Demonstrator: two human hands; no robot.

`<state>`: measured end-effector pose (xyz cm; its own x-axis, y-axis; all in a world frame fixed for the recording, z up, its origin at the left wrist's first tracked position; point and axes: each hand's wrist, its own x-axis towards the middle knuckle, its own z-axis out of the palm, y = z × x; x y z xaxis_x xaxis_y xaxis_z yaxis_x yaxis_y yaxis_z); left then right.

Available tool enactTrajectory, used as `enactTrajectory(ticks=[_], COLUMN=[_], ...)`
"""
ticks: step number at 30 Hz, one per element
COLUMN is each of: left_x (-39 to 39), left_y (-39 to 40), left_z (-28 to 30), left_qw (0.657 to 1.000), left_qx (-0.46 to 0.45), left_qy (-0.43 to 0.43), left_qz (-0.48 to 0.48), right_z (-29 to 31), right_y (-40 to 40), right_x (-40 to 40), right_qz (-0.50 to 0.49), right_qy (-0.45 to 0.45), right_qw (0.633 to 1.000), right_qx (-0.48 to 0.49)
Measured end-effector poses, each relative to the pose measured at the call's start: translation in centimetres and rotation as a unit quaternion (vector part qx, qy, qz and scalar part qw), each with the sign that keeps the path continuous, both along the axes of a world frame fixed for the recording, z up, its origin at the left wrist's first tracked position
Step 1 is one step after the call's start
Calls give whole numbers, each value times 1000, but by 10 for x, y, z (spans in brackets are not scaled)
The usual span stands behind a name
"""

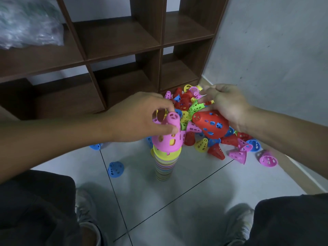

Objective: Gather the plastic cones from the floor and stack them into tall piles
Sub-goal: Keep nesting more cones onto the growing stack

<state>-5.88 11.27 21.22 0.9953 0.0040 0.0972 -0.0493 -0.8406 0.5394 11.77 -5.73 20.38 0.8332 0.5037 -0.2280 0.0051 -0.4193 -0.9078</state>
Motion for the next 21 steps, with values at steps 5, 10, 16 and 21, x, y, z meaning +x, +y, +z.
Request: enactTrajectory(ticks=[5,10,16,21], left_x=[0,4,6,8], left_y=[-6,-8,-4,-6], left_z=[-14,-19,-11,4], left_qw=[999,995,994,1000], left_qx=[21,63,66,-3], left_qy=[32,72,86,22], left_qz=[-22,-38,-33,18], right_z=[1,4,8,11], right_y=[2,4,5,10], right_x=[-5,-9,-11,-19], right_qz=[6,-1,-13,-23], right_qy=[0,7,31,53], right_qw=[1000,1000,998,996], right_qx=[14,22,43,67])
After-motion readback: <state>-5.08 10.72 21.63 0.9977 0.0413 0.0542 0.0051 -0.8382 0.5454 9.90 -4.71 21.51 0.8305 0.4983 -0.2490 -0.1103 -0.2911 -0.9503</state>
